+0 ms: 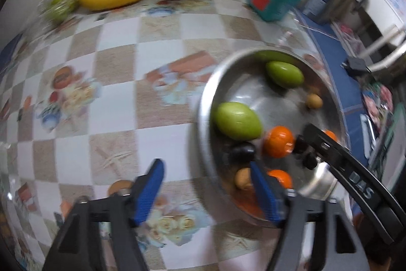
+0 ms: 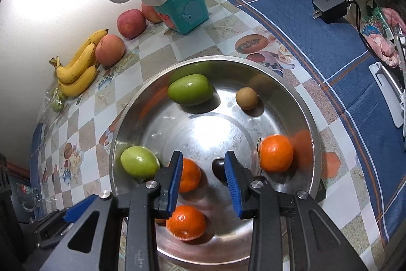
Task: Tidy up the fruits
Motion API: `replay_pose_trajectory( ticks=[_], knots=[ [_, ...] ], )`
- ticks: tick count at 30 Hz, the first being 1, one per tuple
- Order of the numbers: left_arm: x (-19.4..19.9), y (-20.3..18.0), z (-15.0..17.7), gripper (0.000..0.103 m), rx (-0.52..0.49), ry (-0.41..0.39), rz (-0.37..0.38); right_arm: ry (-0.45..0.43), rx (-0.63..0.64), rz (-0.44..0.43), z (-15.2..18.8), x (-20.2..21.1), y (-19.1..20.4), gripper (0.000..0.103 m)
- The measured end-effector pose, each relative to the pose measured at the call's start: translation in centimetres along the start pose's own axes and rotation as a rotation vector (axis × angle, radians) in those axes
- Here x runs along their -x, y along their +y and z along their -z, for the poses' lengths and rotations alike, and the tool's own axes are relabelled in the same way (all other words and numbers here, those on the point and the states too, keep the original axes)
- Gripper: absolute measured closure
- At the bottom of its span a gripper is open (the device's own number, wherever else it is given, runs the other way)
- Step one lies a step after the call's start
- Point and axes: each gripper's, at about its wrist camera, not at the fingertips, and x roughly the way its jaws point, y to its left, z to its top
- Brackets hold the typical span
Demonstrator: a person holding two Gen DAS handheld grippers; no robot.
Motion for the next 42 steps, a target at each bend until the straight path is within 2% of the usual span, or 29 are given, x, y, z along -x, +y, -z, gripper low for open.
replay_pose_trajectory(
  ticks=[2, 5, 6, 7, 11, 14, 18, 19, 22, 25, 28, 33, 42],
  knots=[
    [0.1, 1.2, 0.2, 0.024, 0.035, -0.001, -0.016, -0.002, 0.008, 0.001, 0.3, 0.3, 0.3, 0.068],
    [0.1, 2.5, 0.5, 0.008, 0.071, -0.014, -0.044, 0.006, 0.027, 0.009, 0.9, 0.5, 0.7, 0.067],
    [0.3, 3.0, 0.7, 0.002, 0.079, -0.021, -0.057, 0.010, 0.032, 0.013, 1.1, 0.5, 0.8, 0.063],
    [0.4, 3.5, 0.8, 0.000, 0.089, -0.028, -0.073, 0.012, 0.038, 0.019, 1.3, 0.6, 1.0, 0.058],
    [1.1, 5.2, 1.5, 0.000, 0.114, -0.047, -0.121, 0.007, 0.062, 0.036, 2.4, 1.3, 1.3, 0.045],
    [1.5, 5.8, 2.0, 0.000, 0.102, -0.063, -0.192, 0.008, 0.087, 0.040, 3.3, 1.6, 1.6, 0.033],
    [2.0, 6.0, 3.2, 0.000, 0.062, -0.076, -0.292, 0.017, 0.119, 0.034, 4.7, 2.0, 1.9, 0.027],
    [2.2, 6.0, 3.3, 0.000, 0.058, -0.079, -0.299, 0.020, 0.122, 0.034, 5.0, 2.1, 1.9, 0.024],
    [2.9, 5.9, 4.2, 0.000, 0.044, -0.095, -0.313, 0.024, 0.140, 0.036, 6.0, 2.4, 2.1, 0.023],
    [3.5, 5.2, 5.0, 0.000, 0.022, -0.113, -0.359, 0.021, 0.163, 0.047, 6.9, 2.6, 2.3, 0.022],
    [4.0, 4.4, 5.9, 0.000, -0.010, -0.134, -0.412, 0.016, 0.181, 0.068, 7.8, 2.7, 2.5, 0.009],
    [5.0, 4.4, 6.9, 0.000, -0.008, -0.162, -0.448, 0.013, 0.213, 0.082, 8.9, 3.0, 2.9, 0.009],
    [5.6, 5.8, 8.8, 0.000, 0.054, -0.151, -0.485, -0.015, 0.224, 0.083, 10.0, 4.1, 2.9, 0.009]
  ],
)
